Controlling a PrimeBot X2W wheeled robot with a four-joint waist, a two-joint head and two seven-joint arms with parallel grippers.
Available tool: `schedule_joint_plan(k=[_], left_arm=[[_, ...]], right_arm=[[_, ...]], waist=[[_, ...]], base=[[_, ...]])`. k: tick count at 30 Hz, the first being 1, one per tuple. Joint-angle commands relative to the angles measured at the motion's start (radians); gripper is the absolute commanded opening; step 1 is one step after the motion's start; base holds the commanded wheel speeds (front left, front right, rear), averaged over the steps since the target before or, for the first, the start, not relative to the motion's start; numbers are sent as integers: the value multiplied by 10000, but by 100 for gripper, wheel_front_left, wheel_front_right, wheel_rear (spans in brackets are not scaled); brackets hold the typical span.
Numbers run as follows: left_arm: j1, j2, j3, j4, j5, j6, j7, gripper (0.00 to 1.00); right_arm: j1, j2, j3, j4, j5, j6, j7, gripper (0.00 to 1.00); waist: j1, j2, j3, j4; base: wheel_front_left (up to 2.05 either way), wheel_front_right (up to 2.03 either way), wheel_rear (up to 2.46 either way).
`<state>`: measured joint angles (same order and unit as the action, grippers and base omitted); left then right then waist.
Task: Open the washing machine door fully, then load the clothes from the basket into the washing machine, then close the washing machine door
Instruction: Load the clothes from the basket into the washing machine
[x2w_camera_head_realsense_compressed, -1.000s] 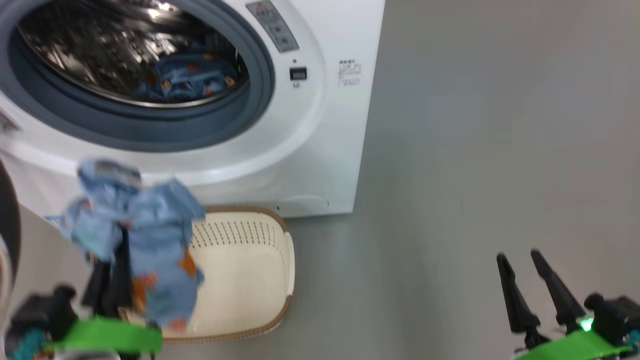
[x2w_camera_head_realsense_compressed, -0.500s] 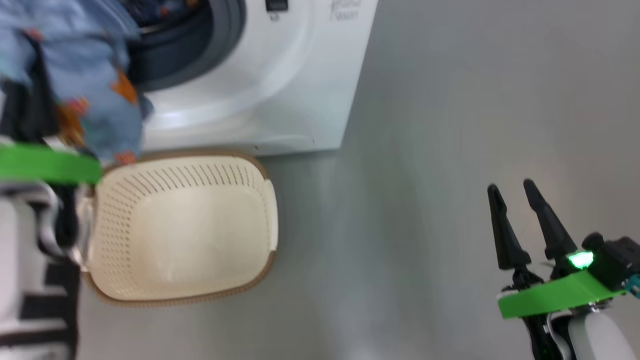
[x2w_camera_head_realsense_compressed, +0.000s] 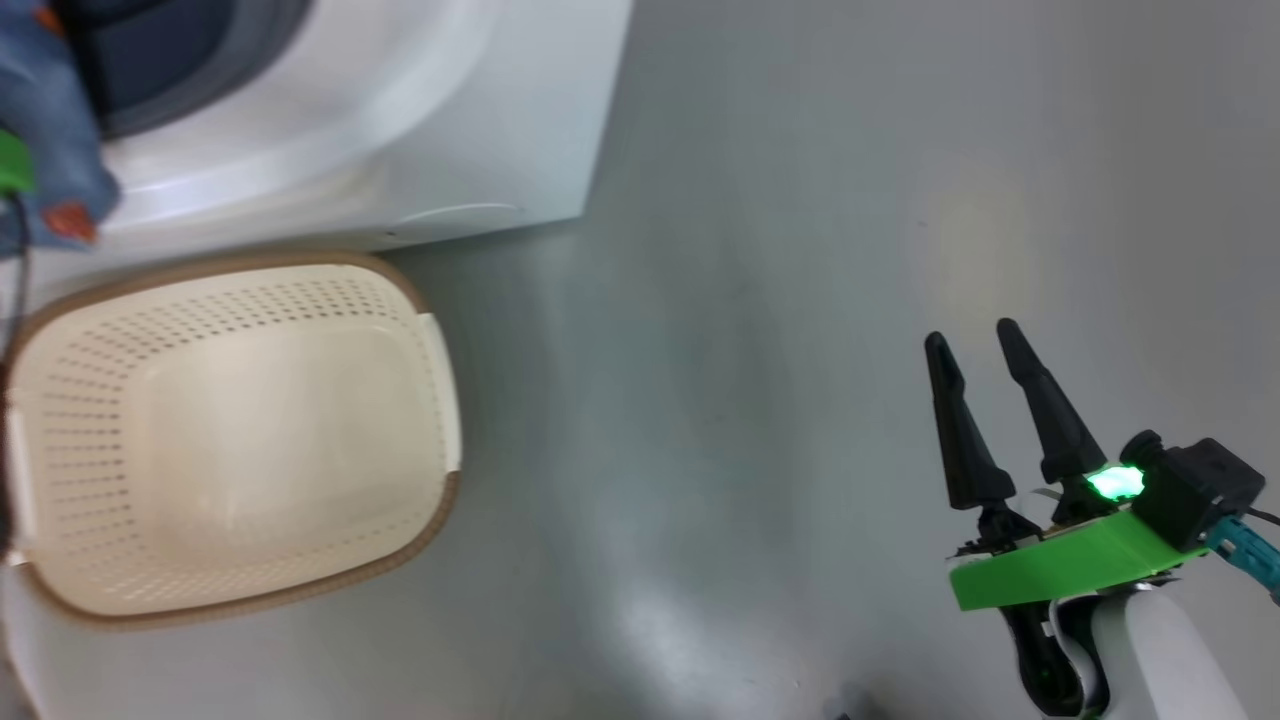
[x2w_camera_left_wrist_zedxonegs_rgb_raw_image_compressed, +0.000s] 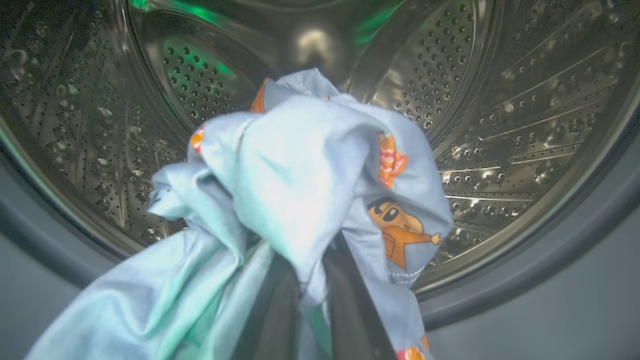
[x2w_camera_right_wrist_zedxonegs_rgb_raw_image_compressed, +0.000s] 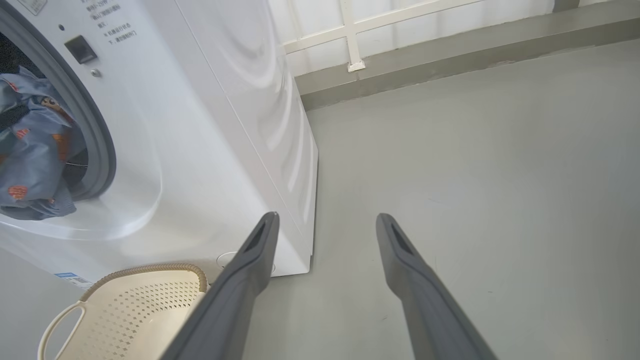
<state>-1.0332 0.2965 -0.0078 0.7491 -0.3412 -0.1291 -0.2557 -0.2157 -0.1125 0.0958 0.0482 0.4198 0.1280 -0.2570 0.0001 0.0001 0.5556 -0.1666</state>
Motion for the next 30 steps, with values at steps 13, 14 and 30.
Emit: schedule_joint_plan(k=[13,14,30], left_arm=[[-2044,1174,668,-201,1133,-3,-61,40],[-2060,1196,685,-185,1227,-4,-61,87],[-1961,842,1188,636,1483,-10,-61,100]], right_arm=[[-152,177,453,-265,12,27,-48,100],[-153,186,477,-261,15,27,-48,100],[-244,254,512,-253,28,27,-48,100]], waist=[[-1,-1,734,-866],[-1,-1,742,-883],[-1,-1,836,-773]], base=[[0,0,0],[0,0,0],[0,0,0]])
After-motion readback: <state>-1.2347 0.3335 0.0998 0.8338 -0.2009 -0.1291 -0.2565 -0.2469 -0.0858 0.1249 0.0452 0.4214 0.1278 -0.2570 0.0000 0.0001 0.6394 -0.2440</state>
